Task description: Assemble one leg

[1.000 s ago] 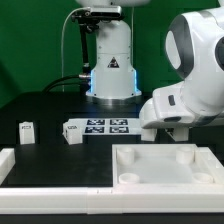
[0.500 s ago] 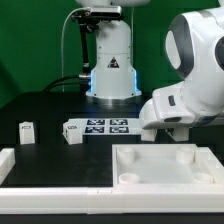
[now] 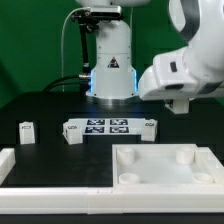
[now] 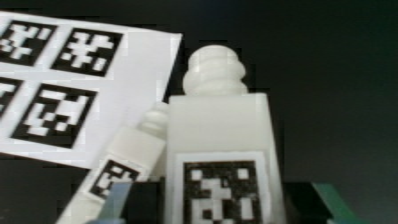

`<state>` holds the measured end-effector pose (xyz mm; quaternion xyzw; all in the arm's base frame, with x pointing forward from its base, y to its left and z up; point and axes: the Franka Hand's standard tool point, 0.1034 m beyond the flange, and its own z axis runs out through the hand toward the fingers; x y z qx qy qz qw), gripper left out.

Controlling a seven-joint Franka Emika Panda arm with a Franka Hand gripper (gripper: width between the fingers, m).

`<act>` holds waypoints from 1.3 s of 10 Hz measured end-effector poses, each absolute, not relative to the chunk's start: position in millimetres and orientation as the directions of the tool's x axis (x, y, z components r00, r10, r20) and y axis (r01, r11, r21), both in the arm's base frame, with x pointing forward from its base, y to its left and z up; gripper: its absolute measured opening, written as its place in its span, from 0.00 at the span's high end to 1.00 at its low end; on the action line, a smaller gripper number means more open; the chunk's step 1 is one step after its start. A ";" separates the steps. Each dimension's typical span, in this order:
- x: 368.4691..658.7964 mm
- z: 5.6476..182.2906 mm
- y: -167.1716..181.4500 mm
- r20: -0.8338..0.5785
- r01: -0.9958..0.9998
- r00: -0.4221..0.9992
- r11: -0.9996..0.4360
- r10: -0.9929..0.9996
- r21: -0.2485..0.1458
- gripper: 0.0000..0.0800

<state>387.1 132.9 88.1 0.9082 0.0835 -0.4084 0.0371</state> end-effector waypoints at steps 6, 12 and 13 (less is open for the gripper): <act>411.0 85.9 126.8 -0.436 0.194 0.881 -0.981 0.184 -0.024 0.64; 461.9 102.3 119.4 0.062 0.231 0.971 -0.972 0.229 -0.033 0.64; 466.7 103.7 120.2 0.192 0.234 0.956 -0.972 0.224 -0.032 0.64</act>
Offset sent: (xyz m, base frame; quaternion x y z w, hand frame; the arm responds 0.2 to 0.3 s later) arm 0.0000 0.0000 0.0000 0.0000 0.2667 0.0000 0.9638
